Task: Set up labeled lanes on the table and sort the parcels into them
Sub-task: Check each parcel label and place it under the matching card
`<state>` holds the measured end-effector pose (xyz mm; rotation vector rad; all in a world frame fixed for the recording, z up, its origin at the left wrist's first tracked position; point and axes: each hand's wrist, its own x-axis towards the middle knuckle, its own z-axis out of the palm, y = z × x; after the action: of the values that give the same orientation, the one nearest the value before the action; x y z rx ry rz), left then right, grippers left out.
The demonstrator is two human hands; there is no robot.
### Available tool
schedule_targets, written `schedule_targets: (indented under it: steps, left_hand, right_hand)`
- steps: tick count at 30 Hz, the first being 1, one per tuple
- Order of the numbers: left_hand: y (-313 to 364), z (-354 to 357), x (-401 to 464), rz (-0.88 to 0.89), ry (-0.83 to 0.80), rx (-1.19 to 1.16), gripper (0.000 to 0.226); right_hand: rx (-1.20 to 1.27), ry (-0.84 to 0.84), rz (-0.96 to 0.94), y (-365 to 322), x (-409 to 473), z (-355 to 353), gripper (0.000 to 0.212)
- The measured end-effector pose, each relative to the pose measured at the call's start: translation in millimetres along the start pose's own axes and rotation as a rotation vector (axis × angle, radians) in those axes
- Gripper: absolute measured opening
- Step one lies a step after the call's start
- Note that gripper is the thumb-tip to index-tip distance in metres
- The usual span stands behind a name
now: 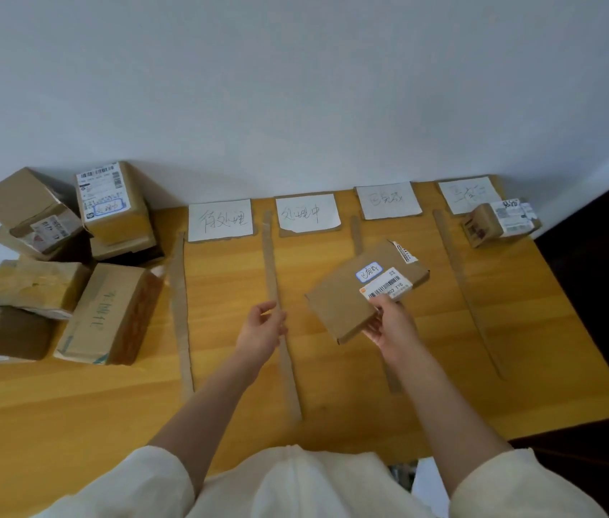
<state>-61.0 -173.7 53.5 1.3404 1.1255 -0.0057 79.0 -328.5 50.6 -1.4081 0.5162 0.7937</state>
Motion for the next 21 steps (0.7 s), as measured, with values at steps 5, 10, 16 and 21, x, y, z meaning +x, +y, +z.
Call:
schedule_targets:
  steps: [5,10,16,21]
  left_hand:
    - [-0.2,29.1,8.4,0.009,-0.038,0.216,0.038]
    - [2.3,60.8,22.8,0.026,-0.088,0.463,0.044]
    - [5.0,87.4,37.1,0.002,-0.13,0.588,0.05]
    - [4.8,100.9,45.6,-0.029,-0.125,0.688,0.05]
  right_hand:
    - [-0.084,0.142,-0.106,-38.1,35.2,-46.3,0.026]
    - [-0.19,0.158,-0.17,-73.2,73.0,-69.6,0.035]
    - [-0.204,0.166,-0.125,-97.2,117.5,-74.1,0.045]
    - [-0.058,0.17,-0.042,-101.0,137.2,-63.6,0.04]
